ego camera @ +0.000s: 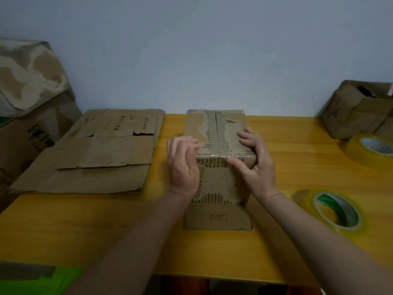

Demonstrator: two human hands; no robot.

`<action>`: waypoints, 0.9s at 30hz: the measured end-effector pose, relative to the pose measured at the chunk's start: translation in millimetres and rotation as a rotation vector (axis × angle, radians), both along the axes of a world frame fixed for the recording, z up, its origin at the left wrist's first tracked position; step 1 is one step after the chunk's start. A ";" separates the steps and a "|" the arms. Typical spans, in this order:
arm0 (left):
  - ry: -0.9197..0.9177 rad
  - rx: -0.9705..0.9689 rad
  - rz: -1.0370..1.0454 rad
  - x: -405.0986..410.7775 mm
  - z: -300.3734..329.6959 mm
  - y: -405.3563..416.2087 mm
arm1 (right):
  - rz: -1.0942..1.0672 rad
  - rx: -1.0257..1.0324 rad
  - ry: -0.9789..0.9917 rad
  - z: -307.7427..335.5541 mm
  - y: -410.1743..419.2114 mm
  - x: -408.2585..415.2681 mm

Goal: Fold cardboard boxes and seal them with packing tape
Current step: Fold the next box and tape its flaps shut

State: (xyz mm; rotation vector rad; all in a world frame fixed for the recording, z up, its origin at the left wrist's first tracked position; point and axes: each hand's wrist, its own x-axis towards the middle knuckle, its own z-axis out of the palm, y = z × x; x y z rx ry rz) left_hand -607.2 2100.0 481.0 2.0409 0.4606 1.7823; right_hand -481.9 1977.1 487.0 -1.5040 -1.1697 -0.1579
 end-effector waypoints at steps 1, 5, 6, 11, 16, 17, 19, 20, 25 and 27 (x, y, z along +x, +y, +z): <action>0.048 0.047 -0.004 -4.0 -3.0 2.0 | 0.019 -0.051 -0.047 0.6 -4.3 2.5; 0.380 0.277 0.023 -29.2 -11.0 9.4 | 0.084 -0.234 -0.060 10.4 -22.9 0.9; 0.450 0.273 0.066 -33.0 -4.7 6.3 | 0.113 -0.263 -0.002 12.1 -28.7 -1.8; 0.837 0.083 0.346 -11.0 66.8 -40.5 | -0.007 -0.217 0.439 7.3 -40.3 -15.7; 1.280 -0.021 0.356 11.5 69.3 -60.7 | -0.133 -0.458 0.399 -5.1 -45.5 -0.2; 1.264 -0.028 0.376 10.2 67.6 -57.4 | -0.137 -0.533 0.391 -7.1 -49.2 3.0; 1.167 -0.050 0.410 3.7 68.2 -49.0 | -0.155 -0.640 0.420 -10.1 -55.2 7.0; 1.116 -0.065 0.412 -1.2 68.7 -43.7 | -0.167 -0.669 0.450 -11.7 -56.6 7.5; 0.973 -0.194 0.301 -32.5 71.0 -26.8 | 0.038 -0.641 0.977 -4.1 -50.4 -11.7; 0.918 -0.256 0.298 -43.4 70.3 -21.6 | 0.180 -0.578 1.242 3.3 -42.7 -20.9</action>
